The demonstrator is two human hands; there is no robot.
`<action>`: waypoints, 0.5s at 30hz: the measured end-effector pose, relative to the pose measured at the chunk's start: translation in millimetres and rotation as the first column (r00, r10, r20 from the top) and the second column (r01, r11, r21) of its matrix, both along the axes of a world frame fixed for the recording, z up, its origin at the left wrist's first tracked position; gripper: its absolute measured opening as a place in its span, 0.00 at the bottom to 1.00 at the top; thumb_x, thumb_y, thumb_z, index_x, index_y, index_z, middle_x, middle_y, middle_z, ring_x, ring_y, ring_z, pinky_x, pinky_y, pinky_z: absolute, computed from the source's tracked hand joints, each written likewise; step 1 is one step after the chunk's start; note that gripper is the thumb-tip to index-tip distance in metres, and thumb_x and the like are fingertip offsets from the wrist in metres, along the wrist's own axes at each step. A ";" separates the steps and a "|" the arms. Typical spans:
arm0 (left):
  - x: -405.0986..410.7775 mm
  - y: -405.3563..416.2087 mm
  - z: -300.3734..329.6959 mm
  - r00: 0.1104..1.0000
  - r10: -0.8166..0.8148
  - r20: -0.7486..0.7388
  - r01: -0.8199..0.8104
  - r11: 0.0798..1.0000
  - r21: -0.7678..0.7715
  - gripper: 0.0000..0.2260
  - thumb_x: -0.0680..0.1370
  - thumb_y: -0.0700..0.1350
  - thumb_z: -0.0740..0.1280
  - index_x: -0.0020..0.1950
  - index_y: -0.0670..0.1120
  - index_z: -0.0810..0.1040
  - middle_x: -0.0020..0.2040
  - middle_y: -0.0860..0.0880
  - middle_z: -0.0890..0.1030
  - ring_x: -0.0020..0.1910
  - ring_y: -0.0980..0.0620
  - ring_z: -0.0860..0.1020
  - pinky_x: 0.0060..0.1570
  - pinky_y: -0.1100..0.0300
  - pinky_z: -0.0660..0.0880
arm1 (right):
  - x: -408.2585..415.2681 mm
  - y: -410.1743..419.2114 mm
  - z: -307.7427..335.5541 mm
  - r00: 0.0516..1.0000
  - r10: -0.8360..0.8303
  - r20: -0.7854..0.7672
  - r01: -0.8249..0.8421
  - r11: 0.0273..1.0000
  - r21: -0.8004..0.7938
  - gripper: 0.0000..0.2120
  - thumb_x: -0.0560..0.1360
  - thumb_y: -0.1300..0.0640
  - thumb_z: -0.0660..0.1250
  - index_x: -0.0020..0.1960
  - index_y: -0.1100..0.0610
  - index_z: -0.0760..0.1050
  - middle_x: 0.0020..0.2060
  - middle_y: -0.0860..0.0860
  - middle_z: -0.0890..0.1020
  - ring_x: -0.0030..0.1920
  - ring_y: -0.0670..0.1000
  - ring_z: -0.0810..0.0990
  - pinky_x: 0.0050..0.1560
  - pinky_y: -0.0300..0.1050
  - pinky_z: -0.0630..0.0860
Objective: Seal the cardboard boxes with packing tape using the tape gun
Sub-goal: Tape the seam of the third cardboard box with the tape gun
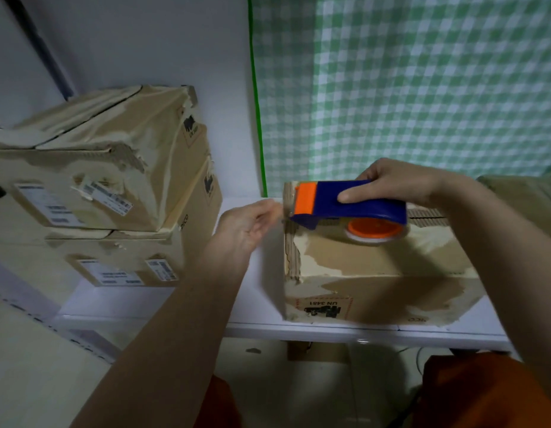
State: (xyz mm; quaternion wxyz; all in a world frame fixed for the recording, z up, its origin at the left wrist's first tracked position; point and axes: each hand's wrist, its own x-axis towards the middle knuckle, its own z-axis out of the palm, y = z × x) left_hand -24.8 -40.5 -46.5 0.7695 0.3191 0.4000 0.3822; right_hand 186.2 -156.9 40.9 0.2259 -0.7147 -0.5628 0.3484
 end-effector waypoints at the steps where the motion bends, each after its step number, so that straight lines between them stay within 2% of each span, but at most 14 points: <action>1: -6.1 4.0 -5.4 0.999 0.044 0.005 -0.044 0.999 0.013 0.04 0.74 0.32 0.70 0.46 0.32 0.78 0.43 0.38 0.84 0.42 0.47 0.84 0.40 0.62 0.81 | 6.6 -1.0 3.8 0.999 -0.018 0.033 0.019 1.000 -0.017 0.26 0.59 0.37 0.70 0.41 0.60 0.81 0.28 0.51 0.82 0.27 0.46 0.79 0.33 0.39 0.74; 3: -9.6 7.9 -11.2 0.997 0.074 -0.022 -0.073 0.997 0.039 0.05 0.73 0.33 0.71 0.46 0.31 0.78 0.45 0.37 0.82 0.43 0.46 0.82 0.39 0.63 0.81 | 18.1 -1.1 9.6 0.996 -0.044 0.081 0.048 0.998 -0.048 0.25 0.59 0.37 0.70 0.39 0.59 0.81 0.26 0.50 0.81 0.25 0.44 0.78 0.32 0.39 0.72; 7: 10.7 5.5 -15.0 0.970 0.158 -0.185 -0.152 0.987 0.044 0.05 0.72 0.35 0.74 0.41 0.35 0.79 0.34 0.43 0.83 0.39 0.47 0.77 0.38 0.61 0.74 | 23.5 9.0 11.8 0.988 -0.046 0.145 0.058 0.995 -0.083 0.24 0.61 0.38 0.71 0.41 0.59 0.81 0.27 0.49 0.83 0.26 0.45 0.80 0.31 0.39 0.73; 11: 23.9 4.5 -20.3 0.935 0.290 -0.206 -0.280 0.957 0.076 0.04 0.71 0.33 0.74 0.42 0.36 0.80 0.37 0.41 0.83 0.35 0.50 0.82 0.40 0.63 0.80 | 29.4 20.6 10.1 0.980 -0.051 0.190 0.067 0.995 -0.079 0.22 0.64 0.39 0.72 0.40 0.59 0.81 0.27 0.49 0.83 0.27 0.46 0.81 0.32 0.40 0.73; 13: 29.6 3.8 -23.4 0.916 0.303 -0.264 -0.286 0.953 0.099 0.03 0.71 0.34 0.74 0.40 0.38 0.80 0.36 0.43 0.83 0.31 0.54 0.81 0.33 0.66 0.78 | 31.3 26.6 8.2 0.973 -0.042 0.228 0.063 0.994 -0.087 0.24 0.63 0.37 0.72 0.40 0.59 0.81 0.30 0.51 0.84 0.32 0.50 0.82 0.35 0.42 0.75; 15: 33.9 2.5 -28.0 0.900 0.303 -0.314 -0.282 0.953 0.109 0.01 0.71 0.34 0.73 0.40 0.37 0.81 0.31 0.46 0.81 0.24 0.58 0.77 0.24 0.68 0.71 | 31.6 32.4 5.3 0.966 -0.032 0.258 0.060 0.993 -0.102 0.24 0.64 0.37 0.73 0.40 0.60 0.82 0.33 0.53 0.84 0.34 0.52 0.82 0.37 0.43 0.76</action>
